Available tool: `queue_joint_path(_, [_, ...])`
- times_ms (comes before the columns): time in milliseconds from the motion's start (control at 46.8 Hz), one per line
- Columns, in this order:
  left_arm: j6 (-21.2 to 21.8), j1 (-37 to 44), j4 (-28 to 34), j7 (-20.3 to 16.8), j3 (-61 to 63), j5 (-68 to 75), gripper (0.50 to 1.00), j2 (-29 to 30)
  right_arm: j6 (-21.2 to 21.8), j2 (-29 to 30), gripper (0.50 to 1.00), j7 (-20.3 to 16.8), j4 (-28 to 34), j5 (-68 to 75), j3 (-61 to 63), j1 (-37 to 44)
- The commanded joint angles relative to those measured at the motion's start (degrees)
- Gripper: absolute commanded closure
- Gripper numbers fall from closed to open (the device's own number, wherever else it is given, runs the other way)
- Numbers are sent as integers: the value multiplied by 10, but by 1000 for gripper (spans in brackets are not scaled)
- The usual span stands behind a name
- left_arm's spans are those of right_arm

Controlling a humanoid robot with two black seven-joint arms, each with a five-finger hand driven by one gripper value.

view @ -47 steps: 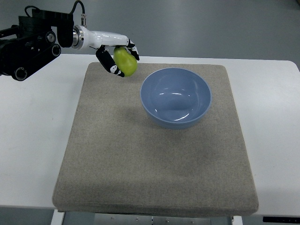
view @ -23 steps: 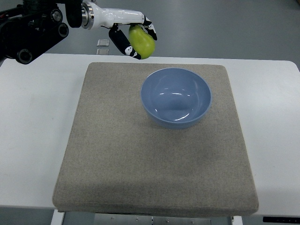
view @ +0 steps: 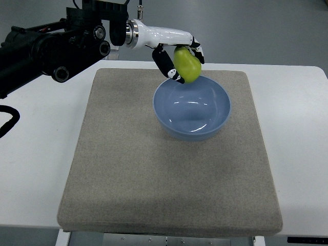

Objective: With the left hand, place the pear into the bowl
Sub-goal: 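Lower the pear into the light blue bowl and open the left hand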

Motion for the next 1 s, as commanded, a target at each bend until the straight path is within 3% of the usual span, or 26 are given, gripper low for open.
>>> queue_joint_path(0, [0, 1, -1, 0, 2, 0, 1000, -4, 0, 0, 574, 0, 0, 0, 0, 0])
queue_joint_path(982, [0, 61, 4, 1, 6, 1, 1000, -42, 0, 0, 574, 0, 0, 0, 0, 0])
